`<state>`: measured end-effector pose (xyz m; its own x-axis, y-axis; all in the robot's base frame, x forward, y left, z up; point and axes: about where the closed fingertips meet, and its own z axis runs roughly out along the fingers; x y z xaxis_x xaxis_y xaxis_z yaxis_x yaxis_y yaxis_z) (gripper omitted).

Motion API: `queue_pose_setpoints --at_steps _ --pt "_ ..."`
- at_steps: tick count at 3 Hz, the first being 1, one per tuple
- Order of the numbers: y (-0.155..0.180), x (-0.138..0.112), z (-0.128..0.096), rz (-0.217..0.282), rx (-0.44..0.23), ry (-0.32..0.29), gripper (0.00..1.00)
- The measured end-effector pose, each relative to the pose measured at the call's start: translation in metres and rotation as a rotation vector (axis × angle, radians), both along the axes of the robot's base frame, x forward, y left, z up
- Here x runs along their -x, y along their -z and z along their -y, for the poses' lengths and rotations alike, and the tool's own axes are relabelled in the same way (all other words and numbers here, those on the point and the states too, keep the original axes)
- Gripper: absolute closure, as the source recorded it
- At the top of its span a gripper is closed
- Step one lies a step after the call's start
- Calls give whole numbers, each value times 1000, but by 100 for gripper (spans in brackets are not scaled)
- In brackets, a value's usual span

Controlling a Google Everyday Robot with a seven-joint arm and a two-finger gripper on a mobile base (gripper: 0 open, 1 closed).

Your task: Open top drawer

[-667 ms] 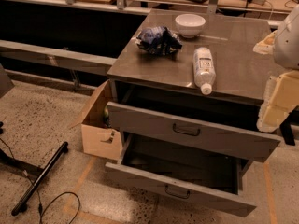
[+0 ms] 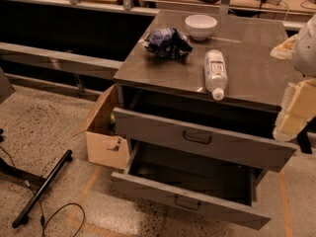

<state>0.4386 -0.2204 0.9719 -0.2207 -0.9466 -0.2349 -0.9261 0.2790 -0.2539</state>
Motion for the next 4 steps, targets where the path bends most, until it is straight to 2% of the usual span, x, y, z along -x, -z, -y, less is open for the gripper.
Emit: queue_pose_setpoints --at_steps 2,3,4 --pt "53 -21 31 70 -82 -7 0" --pt "136 -34 57 48 -170 -74 0" --pt "136 -34 57 48 -170 -74 0"
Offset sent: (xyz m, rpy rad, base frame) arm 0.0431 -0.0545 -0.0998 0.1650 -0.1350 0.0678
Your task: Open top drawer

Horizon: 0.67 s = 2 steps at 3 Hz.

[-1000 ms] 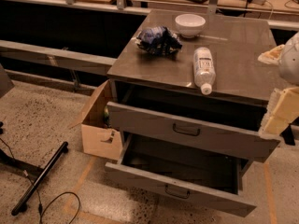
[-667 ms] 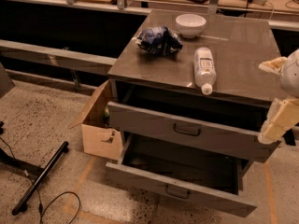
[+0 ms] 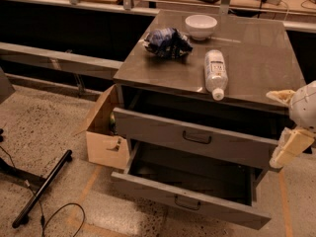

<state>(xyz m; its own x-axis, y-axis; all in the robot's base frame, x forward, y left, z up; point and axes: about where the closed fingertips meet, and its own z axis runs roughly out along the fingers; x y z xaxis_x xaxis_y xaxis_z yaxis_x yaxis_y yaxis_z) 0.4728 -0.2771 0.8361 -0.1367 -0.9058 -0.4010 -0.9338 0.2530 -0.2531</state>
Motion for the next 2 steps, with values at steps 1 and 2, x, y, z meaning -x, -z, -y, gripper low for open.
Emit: queue_pose_setpoints --at_steps 1,2 --pt "24 0 6 -10 29 7 0" --pt "55 -2 11 -33 32 7 0"
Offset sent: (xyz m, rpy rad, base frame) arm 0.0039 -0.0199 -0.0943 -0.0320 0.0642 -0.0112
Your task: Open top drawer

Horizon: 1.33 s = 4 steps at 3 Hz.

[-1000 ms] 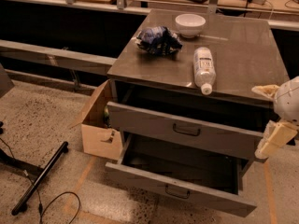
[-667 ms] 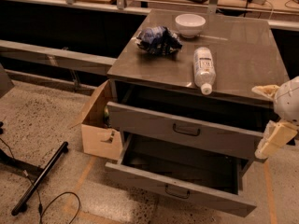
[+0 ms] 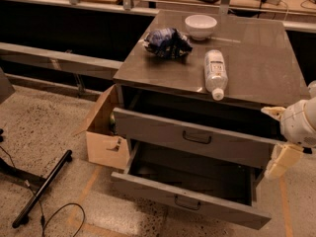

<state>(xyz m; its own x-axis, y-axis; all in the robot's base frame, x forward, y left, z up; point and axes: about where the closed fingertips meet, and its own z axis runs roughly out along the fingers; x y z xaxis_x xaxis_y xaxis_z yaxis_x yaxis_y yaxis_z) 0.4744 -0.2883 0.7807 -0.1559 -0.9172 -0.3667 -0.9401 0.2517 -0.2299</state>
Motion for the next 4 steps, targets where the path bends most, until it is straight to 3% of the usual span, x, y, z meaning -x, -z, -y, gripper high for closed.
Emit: queue_pose_setpoints --at_steps 4 --pt "92 -37 0 -74 -57 -13 2"
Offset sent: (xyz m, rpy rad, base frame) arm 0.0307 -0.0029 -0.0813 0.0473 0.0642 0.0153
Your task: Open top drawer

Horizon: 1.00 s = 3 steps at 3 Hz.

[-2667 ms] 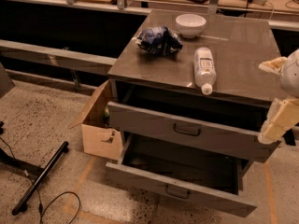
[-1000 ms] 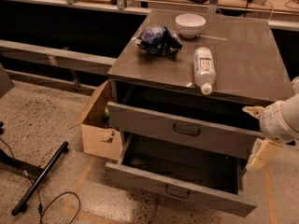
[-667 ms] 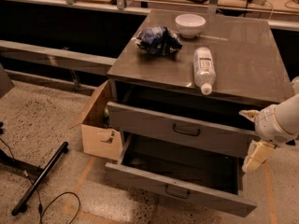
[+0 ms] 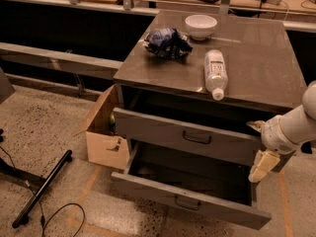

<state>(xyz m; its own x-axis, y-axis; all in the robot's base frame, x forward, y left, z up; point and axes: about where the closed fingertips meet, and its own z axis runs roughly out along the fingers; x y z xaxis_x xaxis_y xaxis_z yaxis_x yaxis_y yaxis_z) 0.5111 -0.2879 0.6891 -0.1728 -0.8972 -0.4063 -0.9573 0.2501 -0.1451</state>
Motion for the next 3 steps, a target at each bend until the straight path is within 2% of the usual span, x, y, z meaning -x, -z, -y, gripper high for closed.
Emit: queue_pose_setpoints --at_steps 1,2,3 --pt "7 -3 -1 -11 -1 -4 17" --pt "8 3 2 -31 8 -5 40" --pt "8 22 7 -75 20 -2 64"
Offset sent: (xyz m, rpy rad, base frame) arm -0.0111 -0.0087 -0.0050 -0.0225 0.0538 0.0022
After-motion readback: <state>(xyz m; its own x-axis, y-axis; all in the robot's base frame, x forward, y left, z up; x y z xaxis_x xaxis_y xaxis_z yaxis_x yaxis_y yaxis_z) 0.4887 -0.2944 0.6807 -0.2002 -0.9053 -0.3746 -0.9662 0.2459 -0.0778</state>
